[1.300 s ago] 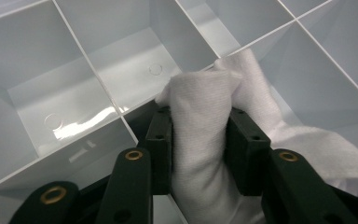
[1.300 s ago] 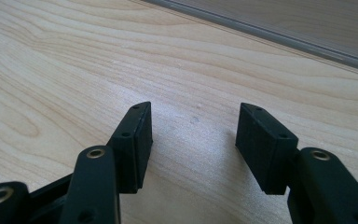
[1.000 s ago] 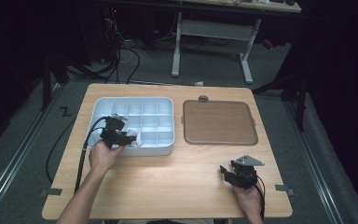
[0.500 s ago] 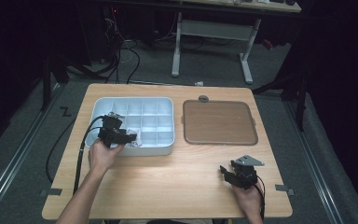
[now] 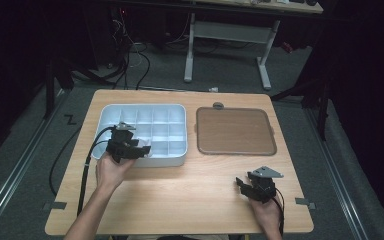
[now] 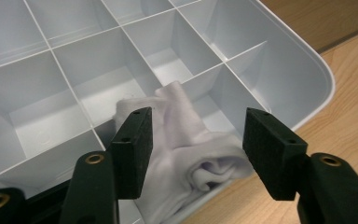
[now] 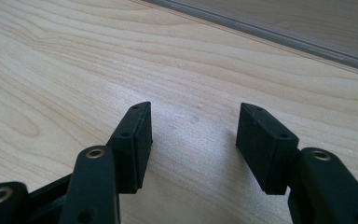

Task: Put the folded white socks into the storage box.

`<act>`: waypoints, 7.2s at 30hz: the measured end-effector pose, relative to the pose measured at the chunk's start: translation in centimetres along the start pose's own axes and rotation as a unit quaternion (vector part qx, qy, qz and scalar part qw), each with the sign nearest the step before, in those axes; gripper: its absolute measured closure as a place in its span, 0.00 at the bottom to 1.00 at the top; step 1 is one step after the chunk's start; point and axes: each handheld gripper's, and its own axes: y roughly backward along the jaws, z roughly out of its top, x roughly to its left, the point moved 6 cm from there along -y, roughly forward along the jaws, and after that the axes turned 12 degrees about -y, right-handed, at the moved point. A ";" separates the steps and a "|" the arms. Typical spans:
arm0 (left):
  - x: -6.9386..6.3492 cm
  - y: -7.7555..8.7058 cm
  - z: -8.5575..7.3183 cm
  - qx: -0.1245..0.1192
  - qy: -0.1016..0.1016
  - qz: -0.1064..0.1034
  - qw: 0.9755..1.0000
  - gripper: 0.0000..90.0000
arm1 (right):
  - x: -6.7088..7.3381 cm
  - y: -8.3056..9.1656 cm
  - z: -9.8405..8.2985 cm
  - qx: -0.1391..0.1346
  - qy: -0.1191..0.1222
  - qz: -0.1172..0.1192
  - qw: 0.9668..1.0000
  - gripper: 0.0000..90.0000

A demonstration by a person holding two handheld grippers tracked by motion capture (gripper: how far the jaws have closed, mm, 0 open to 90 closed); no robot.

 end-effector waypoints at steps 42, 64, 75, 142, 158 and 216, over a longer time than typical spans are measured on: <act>3.0 -4.7 -3.3 0.084 -0.040 0.077 0.993 0.94 | 0.0 0.0 0.0 0.000 0.000 0.000 1.000 0.51; 3.3 -4.7 -3.1 0.087 0.002 0.059 0.994 0.85 | 0.0 0.0 0.0 0.000 0.001 0.000 1.000 0.51; 3.5 -2.9 -1.9 0.043 0.017 0.048 0.998 0.68 | 0.0 0.0 0.0 0.000 0.001 0.000 1.000 0.51; 4.0 4.9 0.2 -0.066 0.069 0.017 0.995 0.58 | 0.0 0.0 0.0 -0.001 0.001 -0.001 1.000 0.51; 4.0 6.5 0.0 -0.079 0.083 0.011 0.993 0.57 | 0.0 0.0 0.0 0.000 -0.001 -0.001 1.000 0.51; 3.0 8.9 -3.5 -0.080 0.123 -0.023 0.989 0.54 | 0.0 0.0 0.0 0.000 -0.001 -0.001 1.000 0.51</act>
